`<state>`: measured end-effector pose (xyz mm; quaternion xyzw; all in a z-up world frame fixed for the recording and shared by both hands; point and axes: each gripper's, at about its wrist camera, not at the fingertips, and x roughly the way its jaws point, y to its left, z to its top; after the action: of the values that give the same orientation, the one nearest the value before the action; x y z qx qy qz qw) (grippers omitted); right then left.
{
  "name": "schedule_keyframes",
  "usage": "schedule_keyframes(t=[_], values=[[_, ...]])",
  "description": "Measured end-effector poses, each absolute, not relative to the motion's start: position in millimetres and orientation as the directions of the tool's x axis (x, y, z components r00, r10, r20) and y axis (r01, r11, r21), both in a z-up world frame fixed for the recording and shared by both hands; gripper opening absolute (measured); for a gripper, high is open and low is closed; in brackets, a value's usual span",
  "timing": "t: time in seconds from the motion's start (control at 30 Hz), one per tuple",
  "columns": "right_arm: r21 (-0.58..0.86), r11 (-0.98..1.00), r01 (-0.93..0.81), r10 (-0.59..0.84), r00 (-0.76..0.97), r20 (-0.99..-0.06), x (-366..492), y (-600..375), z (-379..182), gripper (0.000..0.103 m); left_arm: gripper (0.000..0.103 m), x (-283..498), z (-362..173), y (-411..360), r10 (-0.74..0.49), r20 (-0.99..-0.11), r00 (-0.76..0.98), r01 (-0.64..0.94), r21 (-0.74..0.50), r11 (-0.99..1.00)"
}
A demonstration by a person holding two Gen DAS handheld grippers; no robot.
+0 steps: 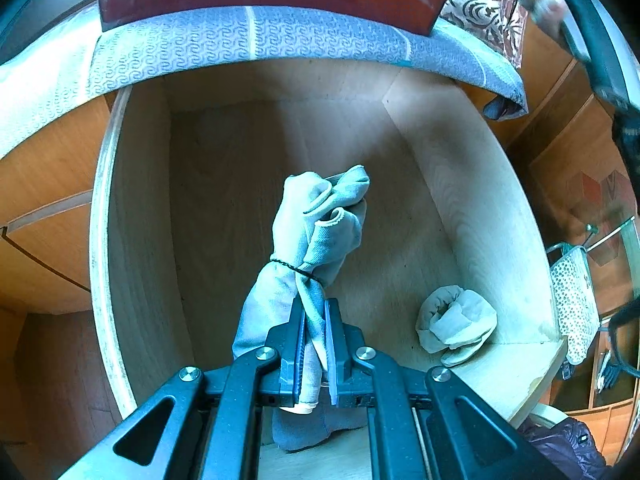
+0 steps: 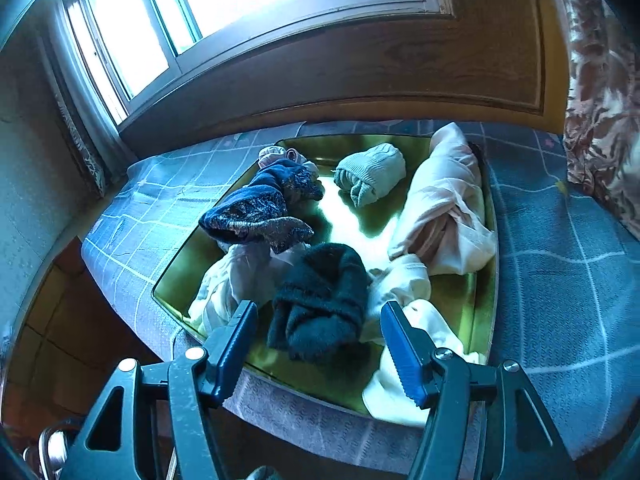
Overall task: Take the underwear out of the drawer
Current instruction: 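Move the right tool down into the drawer while the left carries the grey sock to the box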
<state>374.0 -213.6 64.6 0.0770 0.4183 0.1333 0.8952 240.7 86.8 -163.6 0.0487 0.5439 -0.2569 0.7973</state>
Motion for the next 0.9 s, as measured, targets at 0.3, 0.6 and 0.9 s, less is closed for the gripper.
schedule_keyframes(t=[0.3, 0.6, 0.9], values=[[0.227, 0.952, -0.205, 0.305, 0.640, -0.705, 331, -230, 69, 0.069, 0.007, 241, -154, 93, -0.366, -0.877, 0.311, 0.446, -0.205, 0.871], [0.163, 0.958, -0.237, 0.274, 0.579, -0.768, 275, -241, 35, 0.069, 0.007, 244, -145, 100, -0.372, -0.864, 0.340, 0.430, -0.209, 0.878], [0.142, 0.950, -0.277, 0.263, 0.470, -0.843, 229, -237, -15, 0.069, 0.008, 243, -142, 99, -0.376, -0.859, 0.348, 0.429, -0.211, 0.878]])
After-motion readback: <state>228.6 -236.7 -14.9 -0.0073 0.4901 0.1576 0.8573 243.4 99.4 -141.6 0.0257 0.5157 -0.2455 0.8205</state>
